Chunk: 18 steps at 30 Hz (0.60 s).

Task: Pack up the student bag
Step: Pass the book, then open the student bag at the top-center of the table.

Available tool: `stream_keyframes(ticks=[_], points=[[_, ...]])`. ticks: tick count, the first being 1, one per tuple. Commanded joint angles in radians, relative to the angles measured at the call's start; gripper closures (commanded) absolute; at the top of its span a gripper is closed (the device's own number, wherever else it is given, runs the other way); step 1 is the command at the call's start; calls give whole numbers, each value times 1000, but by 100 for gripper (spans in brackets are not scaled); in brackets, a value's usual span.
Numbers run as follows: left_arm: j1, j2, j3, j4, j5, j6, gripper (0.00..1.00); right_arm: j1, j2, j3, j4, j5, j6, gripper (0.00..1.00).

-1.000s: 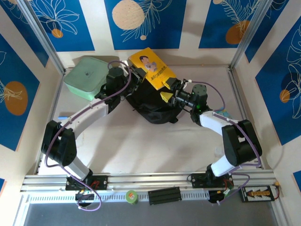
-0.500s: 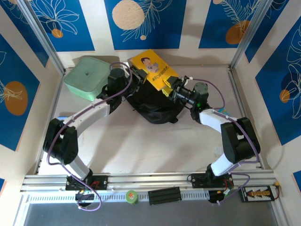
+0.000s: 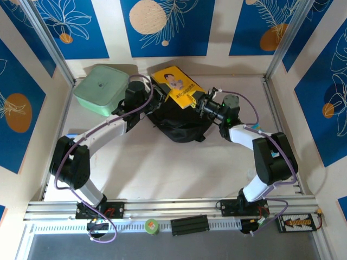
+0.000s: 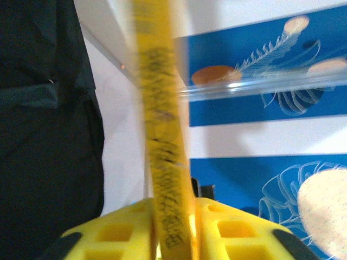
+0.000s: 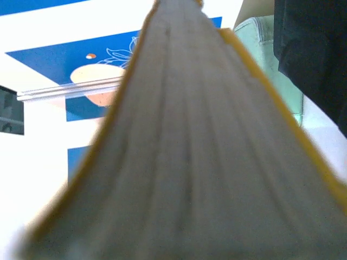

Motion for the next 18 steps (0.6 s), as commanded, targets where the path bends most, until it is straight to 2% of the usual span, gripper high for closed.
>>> stream_keyframes(ticks=[1, 3, 7, 18], points=[[-8, -21, 75, -83, 31, 185, 56, -25, -55, -48, -53, 10, -55, 91], [-19, -3, 140, -222, 43, 352, 46, -49, -110, -70, -165, 10, -122, 93], [-57, 61, 267, -494, 51, 622, 37, -113, -241, -97, -406, 20, -266, 94], [-190, 251, 545, -985, -27, 1261, 26, -353, -584, -99, -984, 75, -598, 94]])
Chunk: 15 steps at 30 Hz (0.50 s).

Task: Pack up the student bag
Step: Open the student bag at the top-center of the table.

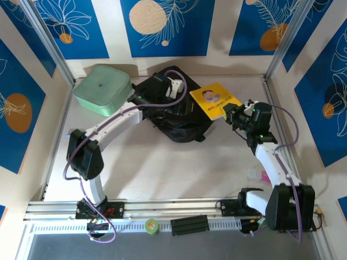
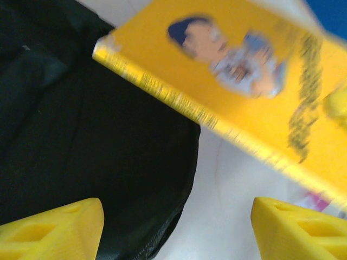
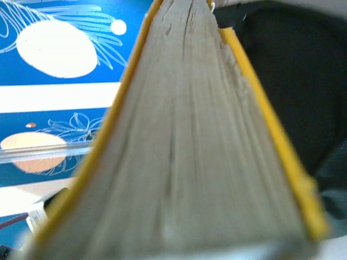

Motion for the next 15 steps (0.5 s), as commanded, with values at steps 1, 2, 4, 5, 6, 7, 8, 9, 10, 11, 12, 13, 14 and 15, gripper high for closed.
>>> stream_keyframes(ticks=[1, 2, 4, 5, 6, 7, 8, 9, 10, 11, 12, 13, 14, 15], points=[[-34, 73, 113, -251, -10, 316, 25, -50, -78, 26, -212, 20, -163, 94], [-42, 106, 158, -303, 7, 362, 25, -65, -92, 33, -248, 27, -183, 93], [-56, 155, 213, -366, 11, 435, 25, -94, -118, 41, -295, 32, -211, 94], [-63, 181, 236, -389, 4, 466, 25, -109, -127, 42, -313, 32, -219, 93], [-69, 210, 270, -418, -10, 491, 25, -123, -138, 41, -326, 31, -224, 93], [-76, 235, 302, -443, -25, 509, 26, -135, -145, 40, -334, 29, -225, 93], [-83, 263, 337, -471, -33, 534, 26, -146, -150, 38, -342, 25, -224, 93], [-91, 287, 364, -493, -41, 556, 26, -154, -154, 35, -346, 19, -223, 93], [-95, 304, 387, -506, -52, 573, 27, -161, -155, 32, -348, 14, -221, 93], [-100, 326, 409, -518, -62, 583, 28, -166, -157, 29, -351, 10, -217, 93], [-102, 349, 439, -533, -73, 593, 29, -168, -157, 26, -350, 5, -214, 93], [-105, 369, 471, -550, -84, 597, 31, -169, -157, 23, -351, 2, -212, 93], [-106, 393, 509, -573, -98, 601, 34, -170, -158, 21, -352, 0, -208, 93], [-106, 415, 543, -596, -107, 603, 38, -170, -158, 21, -353, -3, -207, 93]])
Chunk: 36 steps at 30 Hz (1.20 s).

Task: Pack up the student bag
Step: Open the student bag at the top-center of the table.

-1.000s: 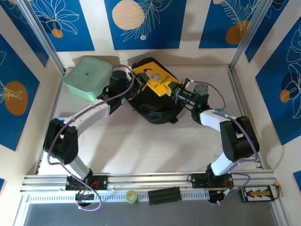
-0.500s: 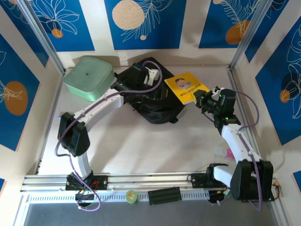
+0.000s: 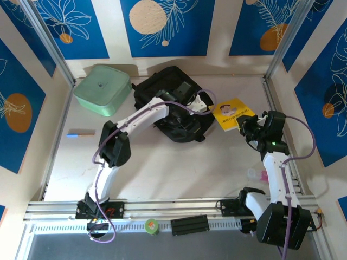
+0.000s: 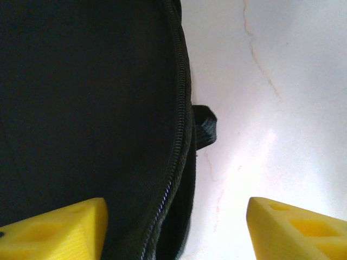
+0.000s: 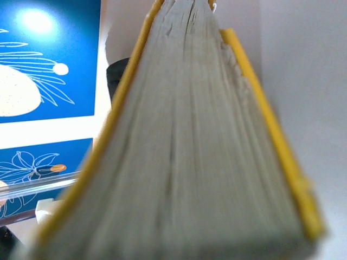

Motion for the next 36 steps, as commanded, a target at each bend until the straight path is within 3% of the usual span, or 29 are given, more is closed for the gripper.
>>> stream_keyframes(ticks=[1, 10, 17, 27, 36], points=[[-10, 59, 119, -130, -55, 74, 40, -5, -27, 17, 14, -40, -19, 93], [-12, 72, 137, -167, -118, 138, 67, -8, -38, 16, 0, -36, -19, 92], [-12, 44, 143, -138, -132, 128, 99, -9, -40, 16, -4, -31, -20, 92], [-4, -86, 103, 35, -255, 29, 100, -23, -112, 41, -69, 41, -59, 90], [1, -287, -220, 381, -403, -66, 100, -23, -179, 30, -61, 69, -60, 90]])
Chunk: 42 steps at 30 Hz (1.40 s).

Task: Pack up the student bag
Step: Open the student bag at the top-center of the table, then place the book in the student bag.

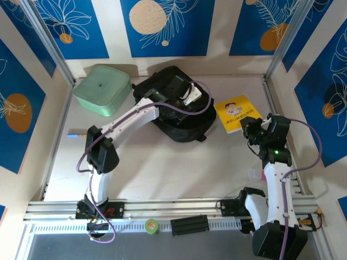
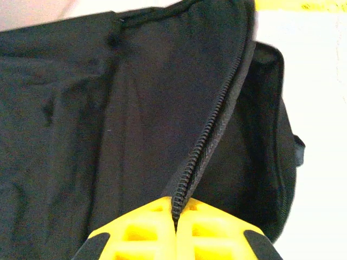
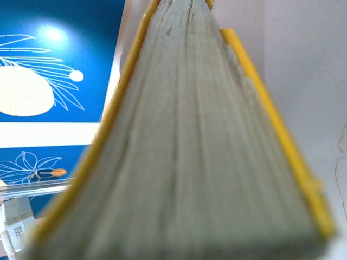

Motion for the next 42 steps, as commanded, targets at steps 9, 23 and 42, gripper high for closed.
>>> stream_keyframes(ticks=[9, 23, 42], points=[[8, -114, -105, 287, -83, -79, 100, 63, 10, -14, 63, -14, 13, 91], [9, -196, -207, 404, -11, -70, 100, 364, 432, 104, 421, -145, 133, 91], [8, -228, -251, 422, 20, -98, 100, 479, 1016, 441, 439, -64, 116, 92]])
